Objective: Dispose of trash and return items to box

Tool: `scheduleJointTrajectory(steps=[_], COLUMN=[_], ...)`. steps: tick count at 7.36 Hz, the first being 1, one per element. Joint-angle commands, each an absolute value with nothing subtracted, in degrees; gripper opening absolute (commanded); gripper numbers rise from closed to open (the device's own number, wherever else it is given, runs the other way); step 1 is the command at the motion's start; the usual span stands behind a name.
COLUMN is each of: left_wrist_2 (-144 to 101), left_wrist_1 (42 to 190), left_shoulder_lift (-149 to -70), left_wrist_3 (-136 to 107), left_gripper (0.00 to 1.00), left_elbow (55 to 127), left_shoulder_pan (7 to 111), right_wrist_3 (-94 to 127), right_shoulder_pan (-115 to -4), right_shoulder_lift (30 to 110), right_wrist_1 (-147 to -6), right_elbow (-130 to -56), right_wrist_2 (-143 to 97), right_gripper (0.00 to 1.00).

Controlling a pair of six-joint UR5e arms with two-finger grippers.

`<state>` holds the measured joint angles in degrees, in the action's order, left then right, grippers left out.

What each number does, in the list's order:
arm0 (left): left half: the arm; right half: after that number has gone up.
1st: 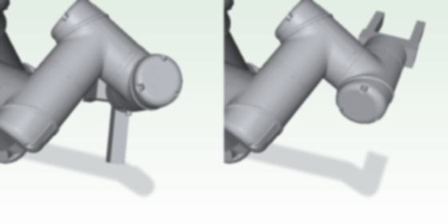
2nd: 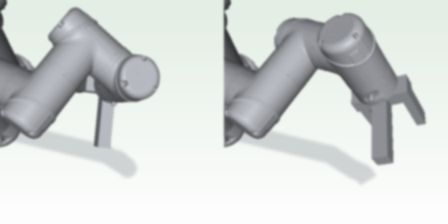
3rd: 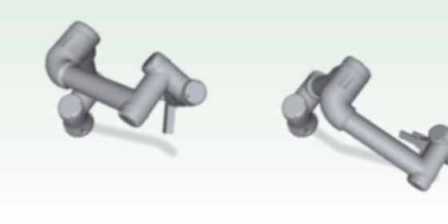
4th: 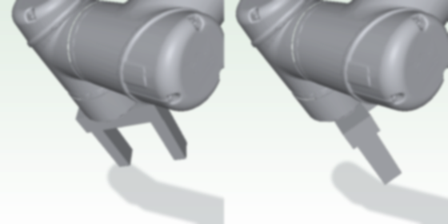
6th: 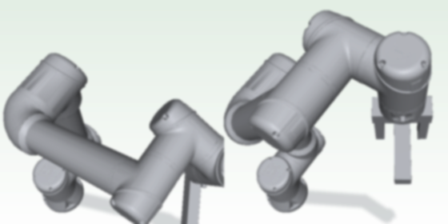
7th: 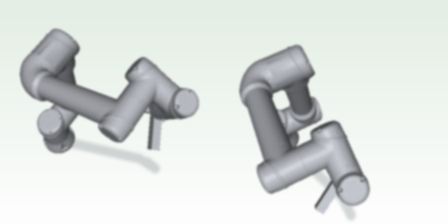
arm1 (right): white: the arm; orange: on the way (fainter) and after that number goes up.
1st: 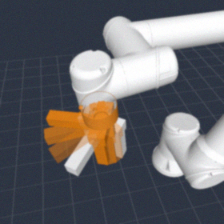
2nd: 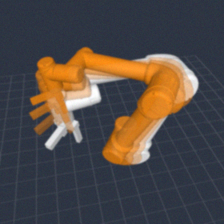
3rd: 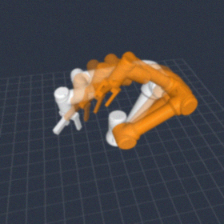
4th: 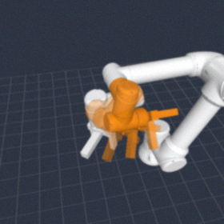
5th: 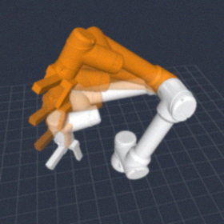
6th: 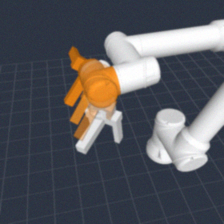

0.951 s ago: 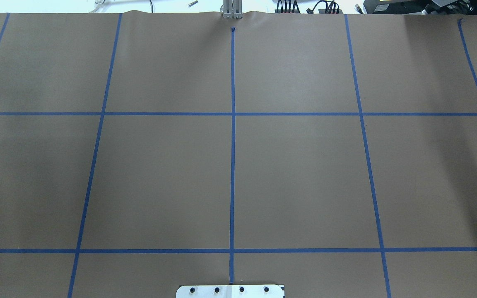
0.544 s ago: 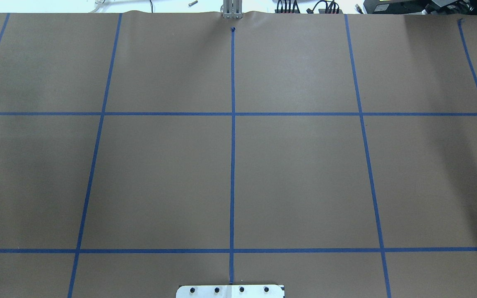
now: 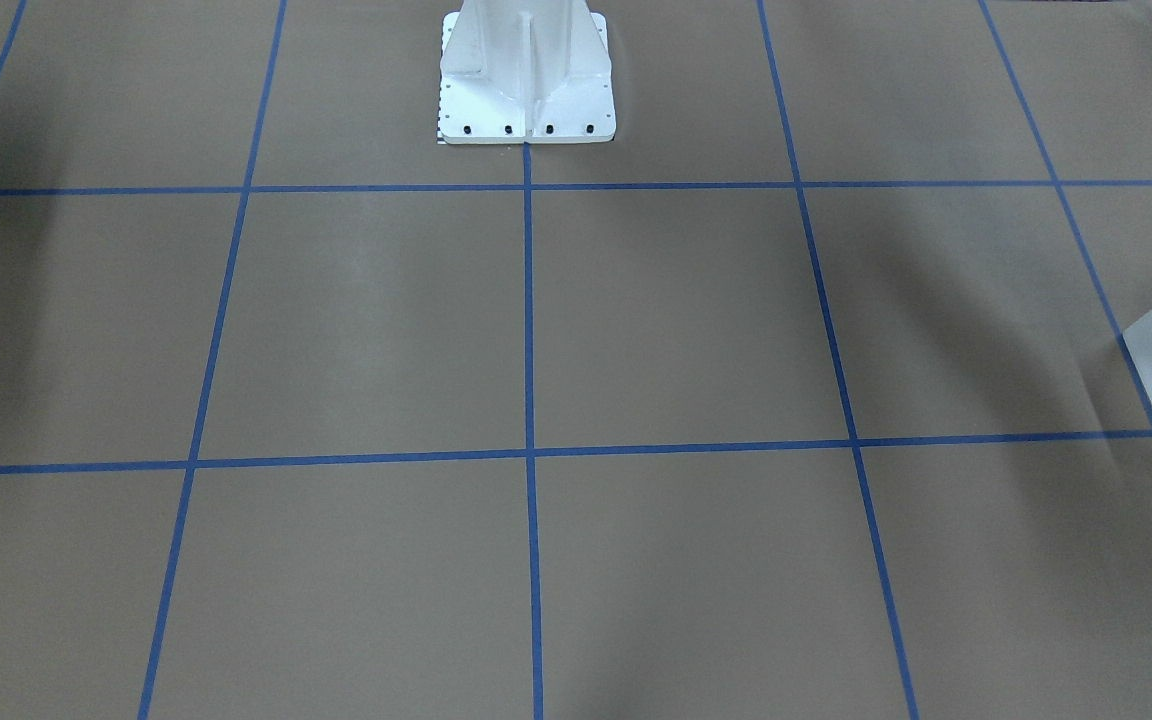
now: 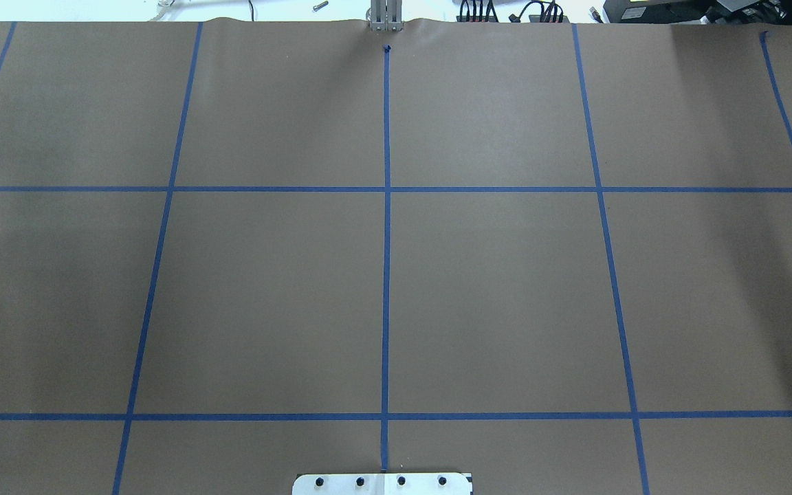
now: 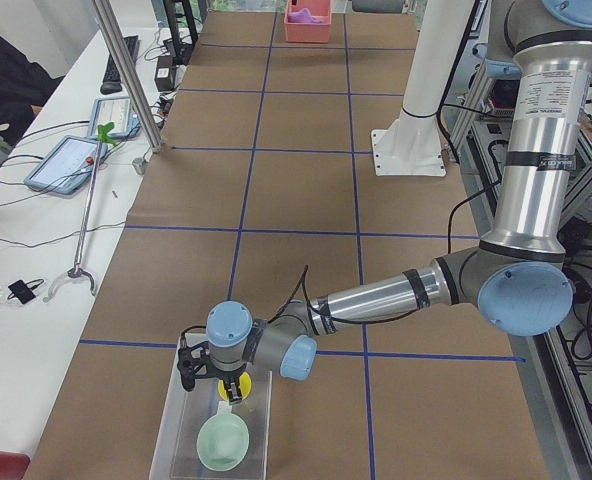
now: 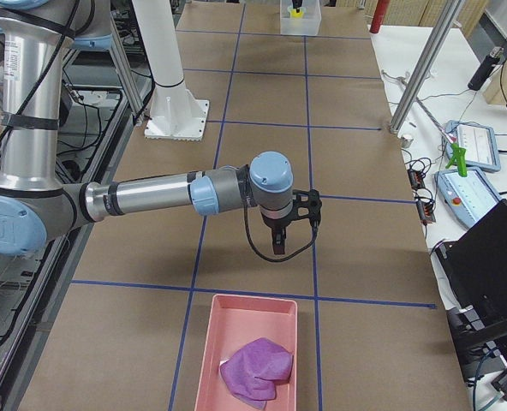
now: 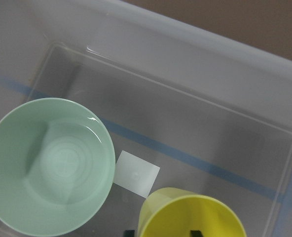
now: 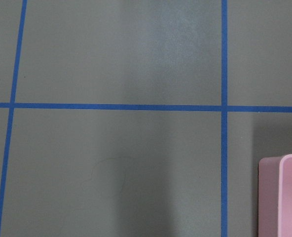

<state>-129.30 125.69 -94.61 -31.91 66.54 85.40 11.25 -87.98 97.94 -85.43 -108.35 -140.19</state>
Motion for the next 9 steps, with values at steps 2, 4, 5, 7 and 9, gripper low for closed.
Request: scheduleJointTrajectory(steps=[2, 4, 5, 7, 9], left_wrist_2=[-130.9, -131.4, -131.4, -130.7, -131.3], left_wrist_1=[122.3, 111.6, 99.2, 90.7, 90.6], left_shoulder_lift=[-93.7, -93.8, -94.6, -93.4, -92.9], left_wrist_3=[-27.4, -14.6, -13.0, -12.0, -9.7], left_gripper=[0.99, 0.99, 0.99, 0.99, 0.99], left_elbow=[75.9, 86.2, 94.1, 103.3, 100.6], left_shoulder_pan=[86.1, 90.1, 91.7, 91.6, 91.5], right_wrist_3=[11.3, 11.1, 10.8, 10.2, 10.8], right_shoulder_pan=[-88.1, -88.1, -88.1, -88.1, -88.2], right_shoulder_lift=[98.1, 98.3, 98.5, 101.7, 103.4], right_wrist_1=[-85.4, -85.4, -85.4, -85.4, -85.4], right_elbow=[-108.4, -108.0, -107.7, -107.7, -107.1], right_wrist_2=[-140.2, -139.3, -139.1, -137.4, -137.0], right_gripper=[1.0, 1.0, 1.0, 1.0, 1.0])
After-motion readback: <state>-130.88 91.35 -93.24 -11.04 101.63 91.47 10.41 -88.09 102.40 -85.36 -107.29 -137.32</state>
